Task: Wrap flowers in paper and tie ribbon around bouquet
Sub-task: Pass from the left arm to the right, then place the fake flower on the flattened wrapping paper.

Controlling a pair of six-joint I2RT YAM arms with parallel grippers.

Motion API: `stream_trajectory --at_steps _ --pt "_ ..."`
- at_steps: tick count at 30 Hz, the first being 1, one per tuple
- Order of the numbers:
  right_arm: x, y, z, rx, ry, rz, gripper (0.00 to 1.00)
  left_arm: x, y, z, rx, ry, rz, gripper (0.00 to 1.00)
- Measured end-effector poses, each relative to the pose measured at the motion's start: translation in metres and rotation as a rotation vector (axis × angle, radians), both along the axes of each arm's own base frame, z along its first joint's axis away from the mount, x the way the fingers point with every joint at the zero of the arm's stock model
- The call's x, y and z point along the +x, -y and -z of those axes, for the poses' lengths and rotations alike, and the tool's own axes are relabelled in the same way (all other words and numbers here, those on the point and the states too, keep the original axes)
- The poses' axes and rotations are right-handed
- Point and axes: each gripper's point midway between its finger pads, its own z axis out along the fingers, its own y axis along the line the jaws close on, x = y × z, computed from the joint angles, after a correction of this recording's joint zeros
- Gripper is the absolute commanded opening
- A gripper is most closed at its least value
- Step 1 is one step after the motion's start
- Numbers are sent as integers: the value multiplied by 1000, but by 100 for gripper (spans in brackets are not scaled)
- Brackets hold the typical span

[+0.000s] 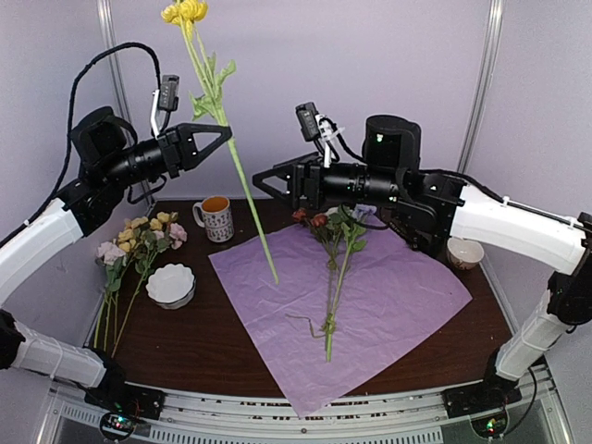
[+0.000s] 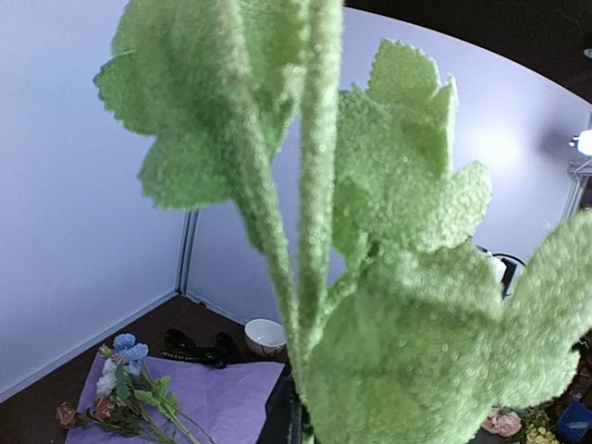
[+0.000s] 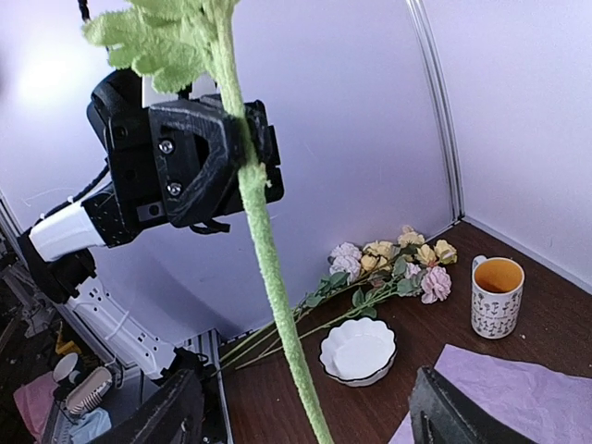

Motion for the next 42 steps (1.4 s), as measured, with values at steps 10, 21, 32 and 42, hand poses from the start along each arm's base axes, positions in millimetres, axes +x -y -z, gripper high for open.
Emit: stream_trajectory --at_steps 10,21,32,42 --pt "0 -15 33 -92 -14 0 0 3 39 11 -14 -51 125 0" --pt "24 13 59 -70 -175 122 0 28 39 25 84 -117 -3 85" --pt "100 154 243 -175 -759 664 0 133 -124 165 590 -432 -764 85" --pt "96 162 342 -297 -977 733 21 121 -242 286 841 -747 -979 83"
